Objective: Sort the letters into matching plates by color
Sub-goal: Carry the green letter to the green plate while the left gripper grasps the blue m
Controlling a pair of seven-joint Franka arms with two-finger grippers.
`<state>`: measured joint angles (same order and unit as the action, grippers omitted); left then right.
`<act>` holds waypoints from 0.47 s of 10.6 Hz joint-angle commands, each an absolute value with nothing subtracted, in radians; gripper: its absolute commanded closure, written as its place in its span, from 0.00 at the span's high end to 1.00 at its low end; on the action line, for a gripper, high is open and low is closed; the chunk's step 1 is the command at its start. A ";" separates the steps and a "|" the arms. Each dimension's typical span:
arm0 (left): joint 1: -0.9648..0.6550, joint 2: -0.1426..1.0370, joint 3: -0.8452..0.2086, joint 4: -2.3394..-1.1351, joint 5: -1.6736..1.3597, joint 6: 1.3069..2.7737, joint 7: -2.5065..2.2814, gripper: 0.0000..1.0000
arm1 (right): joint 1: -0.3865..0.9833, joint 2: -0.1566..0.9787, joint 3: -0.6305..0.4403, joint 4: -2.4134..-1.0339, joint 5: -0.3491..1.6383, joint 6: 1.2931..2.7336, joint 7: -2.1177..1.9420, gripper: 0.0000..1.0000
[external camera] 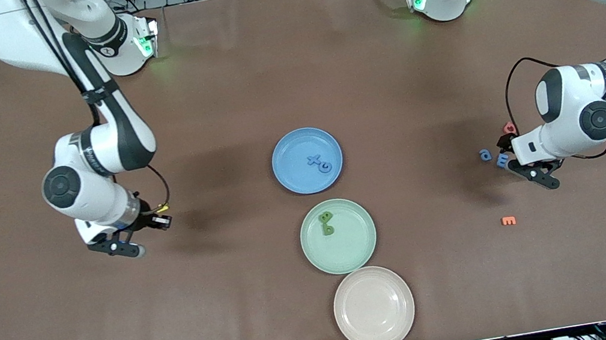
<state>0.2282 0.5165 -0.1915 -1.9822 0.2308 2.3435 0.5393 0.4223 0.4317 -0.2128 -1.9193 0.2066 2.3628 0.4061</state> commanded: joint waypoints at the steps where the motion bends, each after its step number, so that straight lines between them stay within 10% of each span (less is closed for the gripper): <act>1: 0.218 0.549 -0.196 -1.947 0.221 2.342 0.479 1.00 | 0.442 0.495 -0.134 -1.791 0.224 2.355 0.608 0.00; 5: 0.215 0.568 -0.196 -1.956 0.222 2.381 0.453 1.00 | 0.476 0.596 -0.081 -1.620 0.232 2.355 0.820 0.00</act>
